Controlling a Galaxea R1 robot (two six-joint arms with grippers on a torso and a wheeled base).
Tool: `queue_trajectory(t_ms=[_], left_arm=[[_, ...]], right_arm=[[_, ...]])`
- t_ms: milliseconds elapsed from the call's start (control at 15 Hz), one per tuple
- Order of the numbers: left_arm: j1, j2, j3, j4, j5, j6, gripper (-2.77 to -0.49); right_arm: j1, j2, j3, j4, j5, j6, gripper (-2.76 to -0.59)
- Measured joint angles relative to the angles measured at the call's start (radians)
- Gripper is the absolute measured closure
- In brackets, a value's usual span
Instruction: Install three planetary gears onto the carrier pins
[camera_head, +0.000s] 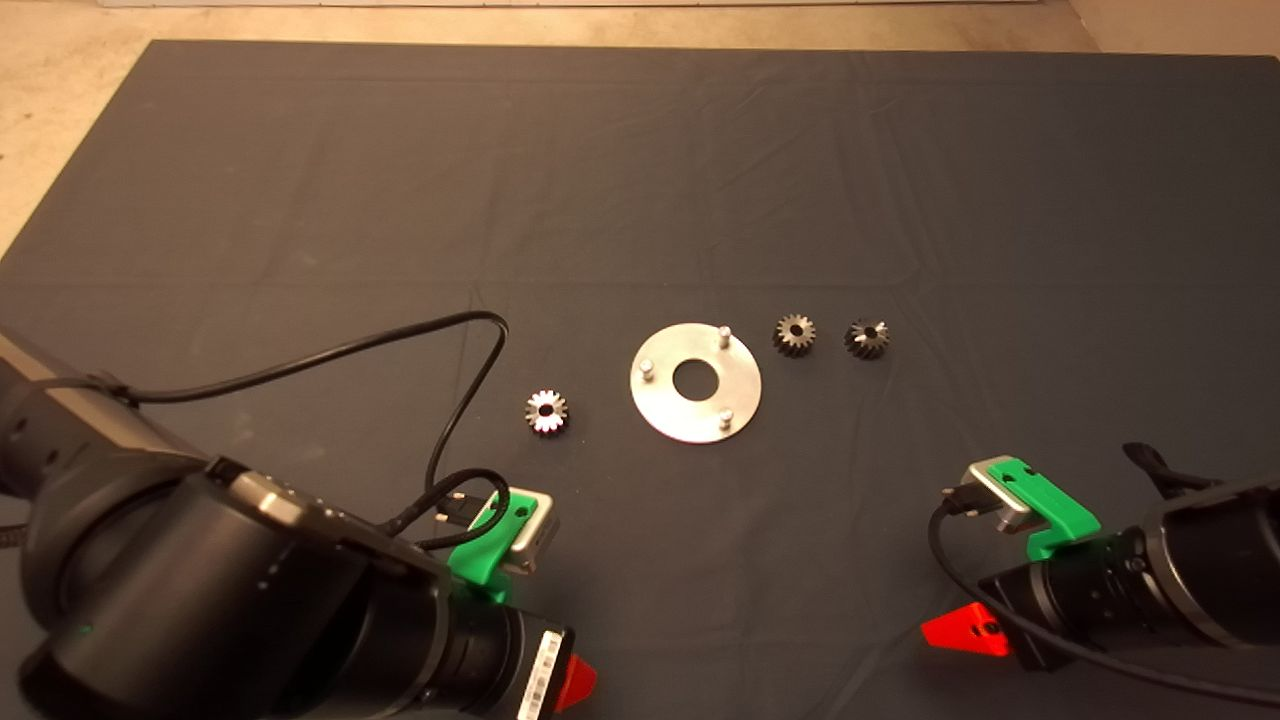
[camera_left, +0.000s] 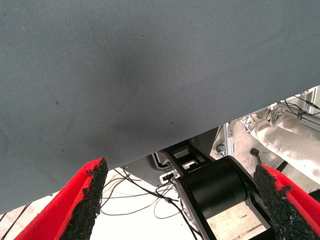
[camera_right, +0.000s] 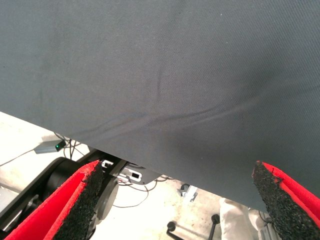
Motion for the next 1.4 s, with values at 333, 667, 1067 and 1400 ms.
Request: queue_trajectory(t_ms=[333, 667, 1067, 1400], left_arm=[[0.000, 0.000, 0.000, 0.000, 0.000, 0.000, -2.07], [0.000, 0.000, 0.000, 0.000, 0.000, 0.000, -2.07], [0.000, 0.000, 0.000, 0.000, 0.002, 0.000, -2.07], [0.000, 0.001, 0.000, 0.000, 0.004, 0.000, -2.07]], right_arm=[[0.001, 0.000, 0.000, 0.000, -0.007, -0.033, -2.23], [0.004, -0.025, -0.006, 0.000, -0.039, -0.108, -2.23], [0.062, -0.089, -0.102, 0.000, 0.036, -0.262, -2.23], [0.075, -0.052, -0.272, 0.000, 0.063, -0.368, -2.23]])
